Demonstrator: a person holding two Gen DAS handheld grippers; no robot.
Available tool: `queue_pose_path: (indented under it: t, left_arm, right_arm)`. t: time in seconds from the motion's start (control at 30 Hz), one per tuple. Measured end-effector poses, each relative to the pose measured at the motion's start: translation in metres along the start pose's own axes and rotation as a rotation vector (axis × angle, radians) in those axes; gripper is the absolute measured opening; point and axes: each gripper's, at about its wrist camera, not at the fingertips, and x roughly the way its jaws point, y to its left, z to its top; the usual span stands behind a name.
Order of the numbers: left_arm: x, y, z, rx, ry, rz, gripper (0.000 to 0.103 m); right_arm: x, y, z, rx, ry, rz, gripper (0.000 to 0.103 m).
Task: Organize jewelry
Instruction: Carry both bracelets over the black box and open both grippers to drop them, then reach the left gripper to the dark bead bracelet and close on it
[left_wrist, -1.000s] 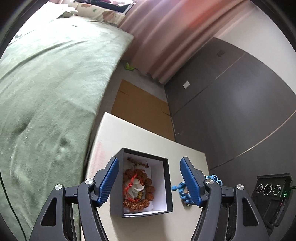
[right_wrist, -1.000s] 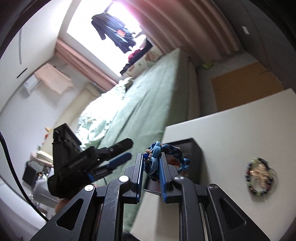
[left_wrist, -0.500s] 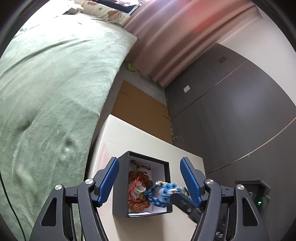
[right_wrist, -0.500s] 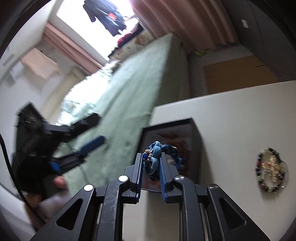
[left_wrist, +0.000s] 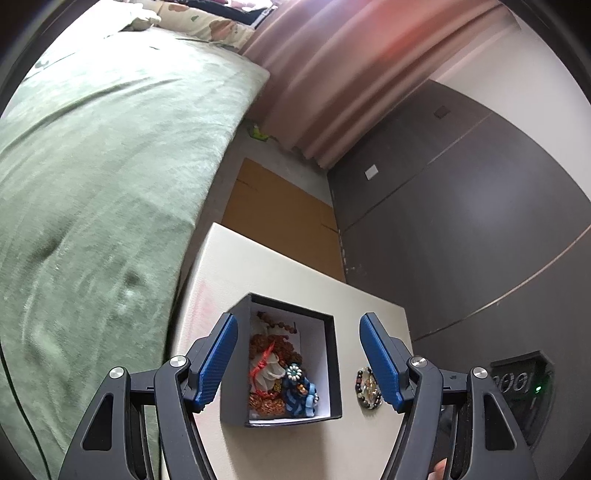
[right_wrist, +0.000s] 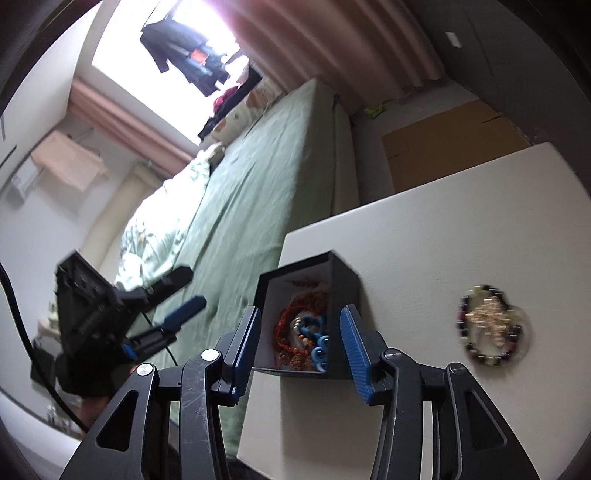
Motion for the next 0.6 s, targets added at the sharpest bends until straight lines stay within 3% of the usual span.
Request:
queue_pose_path:
  t: [0.1, 0.17, 0.23, 0.6]
  left_arm:
    - [0.006, -0.01, -0.006, 0.034, 0.016, 0.004, 0.069]
    - [0.011, -0.019, -0.012, 0.061, 0.029, 0.003, 0.069]
    - [0.015, -0.027, -0.017, 0.08, 0.041, -0.001, 0.069]
    - [0.052, -0.082, -0.052, 0.193, 0.111, -0.018, 0.069]
  right_arm:
    - [-0.02, -0.01, 0.002, 0.019, -0.024, -0.028, 0.047]
    - [-0.033, -0.021, 0.004, 0.045, -0.04, -0.065, 0.06]
    - [-0.045, -0.031, 0.004, 0.073, -0.057, -0.085, 0.063]
    - [-0.08, -0.079, 0.005, 0.179, -0.039, -0.231, 0.063]
